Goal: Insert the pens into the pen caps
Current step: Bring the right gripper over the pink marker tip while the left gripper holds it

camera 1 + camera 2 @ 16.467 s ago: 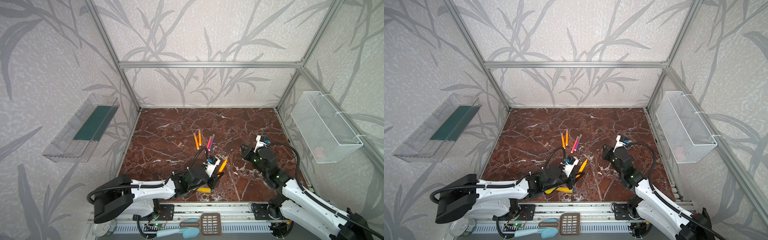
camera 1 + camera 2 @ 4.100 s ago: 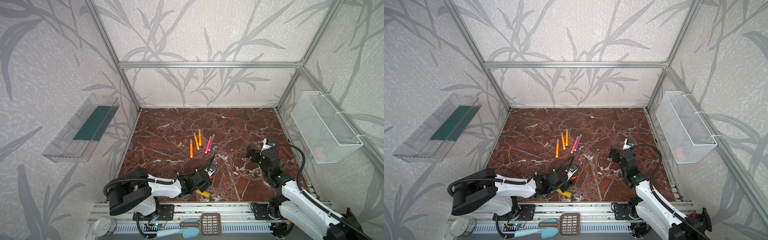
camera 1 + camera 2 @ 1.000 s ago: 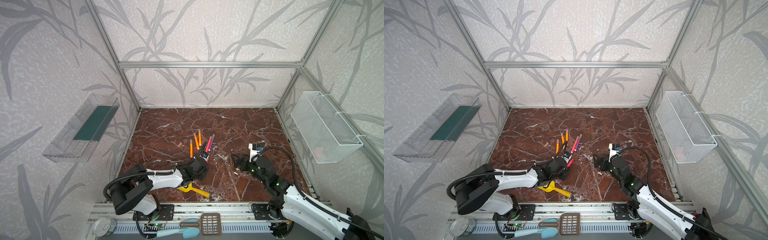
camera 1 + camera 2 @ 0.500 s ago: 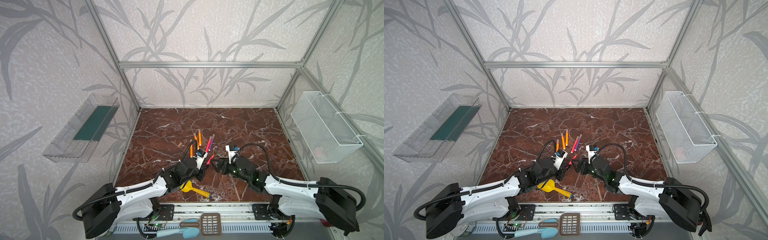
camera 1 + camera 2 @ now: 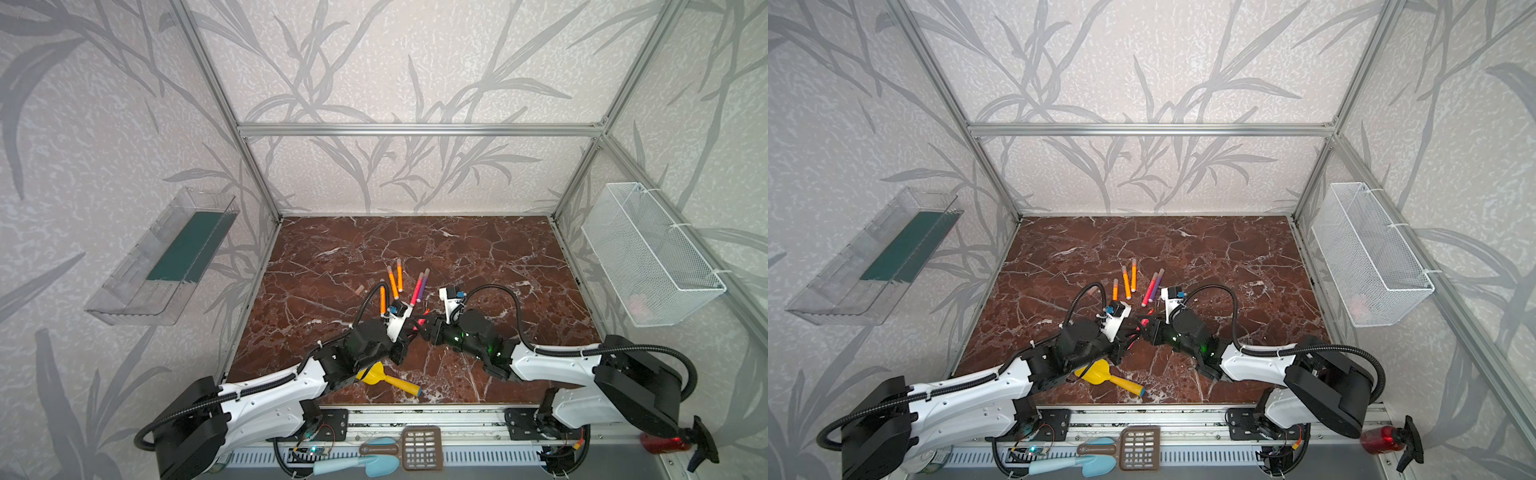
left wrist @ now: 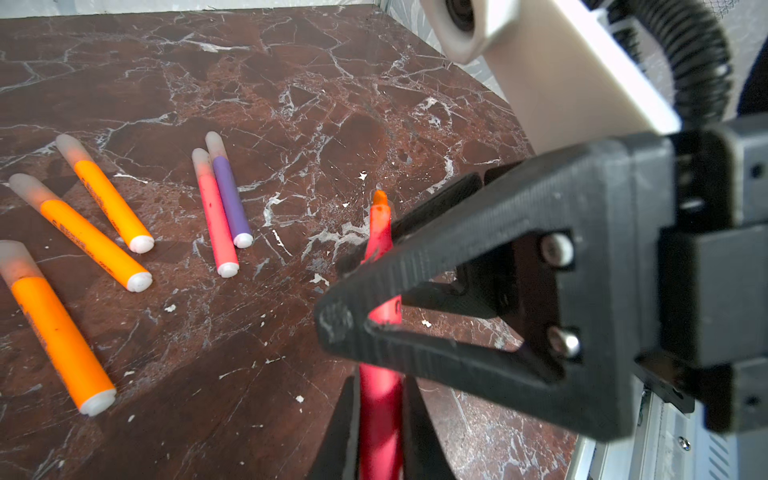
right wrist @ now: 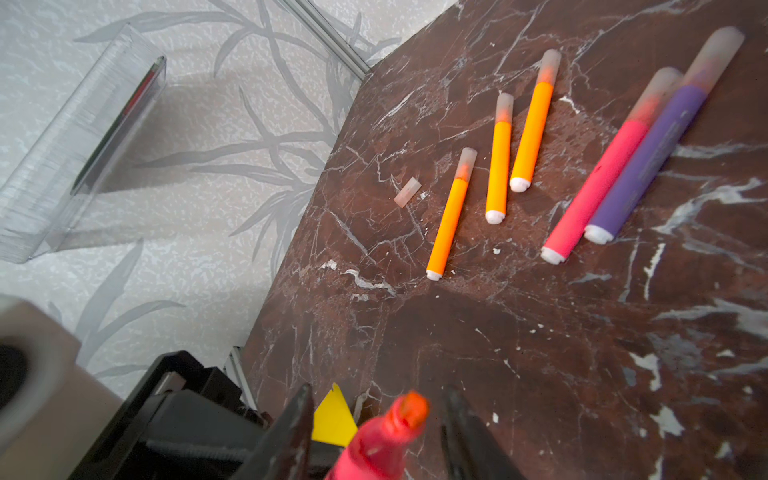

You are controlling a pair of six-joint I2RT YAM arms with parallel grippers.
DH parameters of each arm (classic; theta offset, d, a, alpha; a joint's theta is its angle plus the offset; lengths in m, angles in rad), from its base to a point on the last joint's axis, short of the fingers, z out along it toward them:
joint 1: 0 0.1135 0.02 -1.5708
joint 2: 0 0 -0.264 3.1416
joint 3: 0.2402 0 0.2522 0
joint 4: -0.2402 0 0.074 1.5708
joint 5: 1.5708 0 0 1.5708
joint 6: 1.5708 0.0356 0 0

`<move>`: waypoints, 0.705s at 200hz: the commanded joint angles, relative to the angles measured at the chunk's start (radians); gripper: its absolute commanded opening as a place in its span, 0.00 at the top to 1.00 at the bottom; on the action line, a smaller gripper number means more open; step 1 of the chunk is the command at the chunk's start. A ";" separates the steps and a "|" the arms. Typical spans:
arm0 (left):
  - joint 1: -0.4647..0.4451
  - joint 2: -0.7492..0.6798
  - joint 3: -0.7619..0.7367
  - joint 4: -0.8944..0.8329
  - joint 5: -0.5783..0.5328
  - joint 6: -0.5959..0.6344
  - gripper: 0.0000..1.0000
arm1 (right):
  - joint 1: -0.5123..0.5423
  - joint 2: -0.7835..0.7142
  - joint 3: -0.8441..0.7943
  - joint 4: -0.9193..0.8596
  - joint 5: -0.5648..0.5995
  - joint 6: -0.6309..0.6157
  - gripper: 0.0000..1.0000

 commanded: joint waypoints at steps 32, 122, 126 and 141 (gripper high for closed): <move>0.001 -0.002 -0.011 0.018 -0.021 0.012 0.94 | 0.022 -0.021 0.029 0.024 0.020 0.002 0.85; 0.001 0.033 -0.008 0.055 -0.022 0.015 0.46 | 0.042 -0.020 0.045 0.032 0.030 0.006 0.99; 0.001 0.038 -0.008 0.054 -0.022 0.015 0.46 | 0.042 -0.020 0.045 0.033 0.032 0.007 0.99; 0.001 0.048 -0.010 0.059 -0.027 0.016 0.46 | 0.044 -0.022 0.040 0.037 0.037 0.008 0.99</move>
